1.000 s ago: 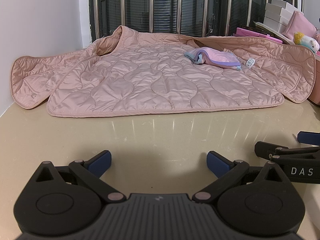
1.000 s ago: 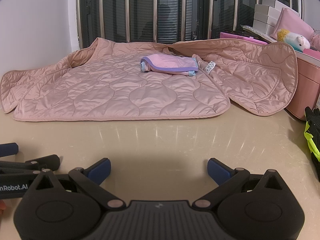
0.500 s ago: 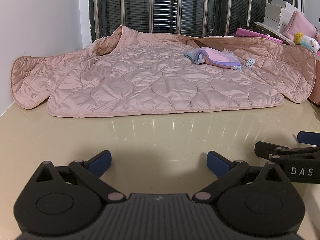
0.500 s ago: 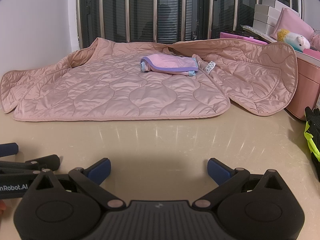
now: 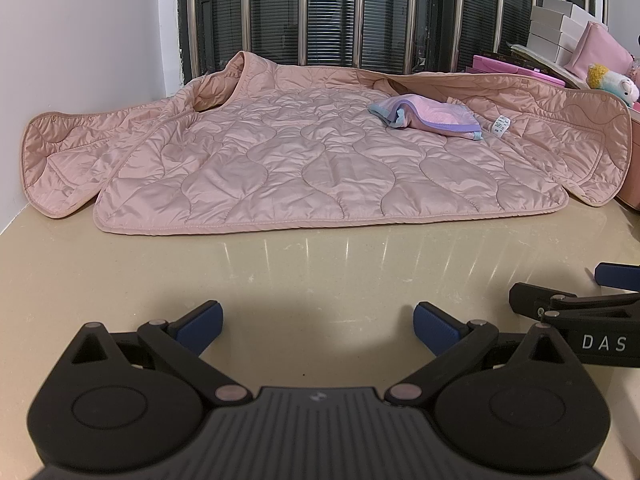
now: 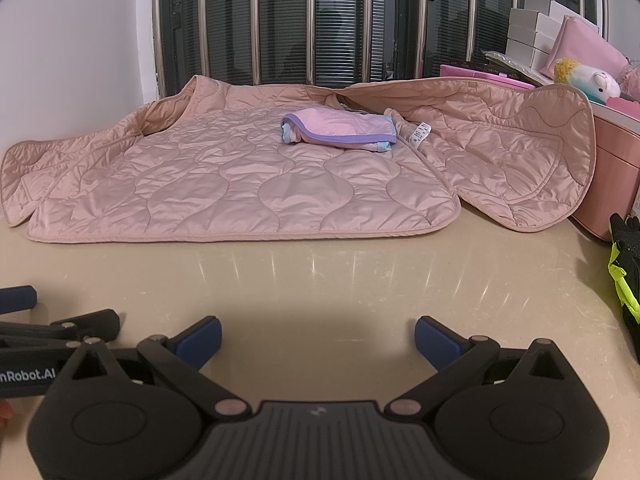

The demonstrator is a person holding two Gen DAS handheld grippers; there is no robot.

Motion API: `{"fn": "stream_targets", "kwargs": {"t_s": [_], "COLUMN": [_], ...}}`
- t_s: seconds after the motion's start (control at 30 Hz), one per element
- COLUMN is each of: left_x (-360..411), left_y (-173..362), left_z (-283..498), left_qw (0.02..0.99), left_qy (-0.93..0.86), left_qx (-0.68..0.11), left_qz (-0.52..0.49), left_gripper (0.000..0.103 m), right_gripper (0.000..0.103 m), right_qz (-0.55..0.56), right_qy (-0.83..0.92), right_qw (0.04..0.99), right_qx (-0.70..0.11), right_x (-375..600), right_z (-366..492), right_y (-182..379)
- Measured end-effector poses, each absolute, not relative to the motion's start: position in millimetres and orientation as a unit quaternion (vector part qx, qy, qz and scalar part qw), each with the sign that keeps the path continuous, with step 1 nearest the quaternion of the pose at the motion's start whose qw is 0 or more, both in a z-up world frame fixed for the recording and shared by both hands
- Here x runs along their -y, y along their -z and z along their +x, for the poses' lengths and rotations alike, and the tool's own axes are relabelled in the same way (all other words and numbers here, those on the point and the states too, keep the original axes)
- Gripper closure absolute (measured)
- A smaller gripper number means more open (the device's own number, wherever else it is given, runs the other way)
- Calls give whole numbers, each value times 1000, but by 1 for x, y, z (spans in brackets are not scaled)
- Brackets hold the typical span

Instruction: Fold clothes

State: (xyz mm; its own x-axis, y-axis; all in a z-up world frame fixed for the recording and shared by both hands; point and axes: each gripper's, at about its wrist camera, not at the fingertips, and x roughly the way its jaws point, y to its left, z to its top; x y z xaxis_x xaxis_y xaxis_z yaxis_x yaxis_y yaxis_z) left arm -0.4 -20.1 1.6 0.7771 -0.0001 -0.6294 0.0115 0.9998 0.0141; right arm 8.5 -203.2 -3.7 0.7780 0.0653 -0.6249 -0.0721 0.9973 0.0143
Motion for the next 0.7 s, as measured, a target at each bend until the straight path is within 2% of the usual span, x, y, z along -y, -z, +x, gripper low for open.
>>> {"fn": "stream_targets", "kwargs": {"t_s": [0.7], "left_x": [21], "left_y": [-2], "left_z": [0], "left_qw": [942], "left_qy": [0], "left_qx": [-335], "left_qz": [11], "left_gripper": [1], "right_gripper": [0], "right_qz": [-5], "right_qy": [-36], "right_qw": [943], "right_qx": [-331], "right_x": [203], "right_z": [9], "right_y": [4]}}
